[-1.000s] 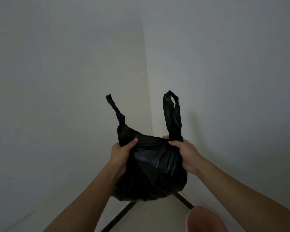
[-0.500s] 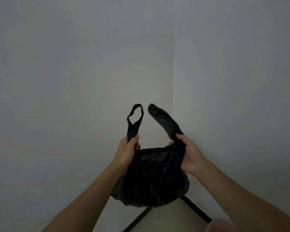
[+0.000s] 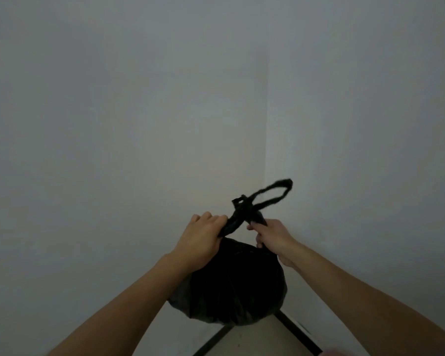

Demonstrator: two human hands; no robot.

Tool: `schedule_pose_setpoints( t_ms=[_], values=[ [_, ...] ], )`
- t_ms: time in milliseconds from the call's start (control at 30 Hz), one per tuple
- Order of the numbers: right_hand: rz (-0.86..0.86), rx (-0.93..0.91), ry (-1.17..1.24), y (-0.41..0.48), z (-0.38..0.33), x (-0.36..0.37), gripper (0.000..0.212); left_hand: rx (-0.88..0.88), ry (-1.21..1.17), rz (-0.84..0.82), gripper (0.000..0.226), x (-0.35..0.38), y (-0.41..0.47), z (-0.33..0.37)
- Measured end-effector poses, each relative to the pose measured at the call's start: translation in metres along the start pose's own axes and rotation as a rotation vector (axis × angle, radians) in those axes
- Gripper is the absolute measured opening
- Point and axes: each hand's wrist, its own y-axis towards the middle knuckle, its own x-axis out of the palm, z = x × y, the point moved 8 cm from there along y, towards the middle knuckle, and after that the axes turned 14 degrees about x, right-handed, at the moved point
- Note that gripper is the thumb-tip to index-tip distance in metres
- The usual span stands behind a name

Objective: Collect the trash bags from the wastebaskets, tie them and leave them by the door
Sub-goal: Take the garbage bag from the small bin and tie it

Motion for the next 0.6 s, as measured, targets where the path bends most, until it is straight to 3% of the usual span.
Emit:
schedule_pose_setpoints(
  t_ms=[67, 167, 267, 367, 433, 500, 600],
  values=[
    [-0.028, -0.085, -0.170, -0.004, -0.010, 0.001, 0.016, 0.049, 0.093, -0.090, 0.009, 0.007, 0.005, 0.009],
    [-0.210, -0.064, -0.258, -0.010, -0.013, -0.001, 0.015, 0.060, 0.177, -0.177, 0.014, 0.014, 0.009, 0.013],
    [-0.393, 0.076, -0.218, -0.016, -0.008, -0.005, 0.037, 0.112, 0.268, -0.255, 0.017, 0.021, 0.013, 0.020],
    [-0.298, 0.178, -0.172, -0.011, -0.004, -0.009, 0.063, 0.194, 0.348, -0.315, 0.024, 0.030, 0.014, 0.028],
    [-0.141, 0.159, -0.034, -0.001, -0.004, -0.015, 0.055, 0.194, 0.307, -0.311, 0.023, 0.034, 0.012, 0.032],
    [-0.124, 0.156, 0.194, 0.006, 0.001, -0.018, 0.042, 0.033, 0.027, -0.255, 0.018, 0.033, 0.010, 0.022],
    [-0.374, 0.191, 0.324, -0.001, 0.007, -0.013, 0.037, -0.436, -0.835, -0.099, 0.018, 0.042, -0.009, 0.001]
  ],
)
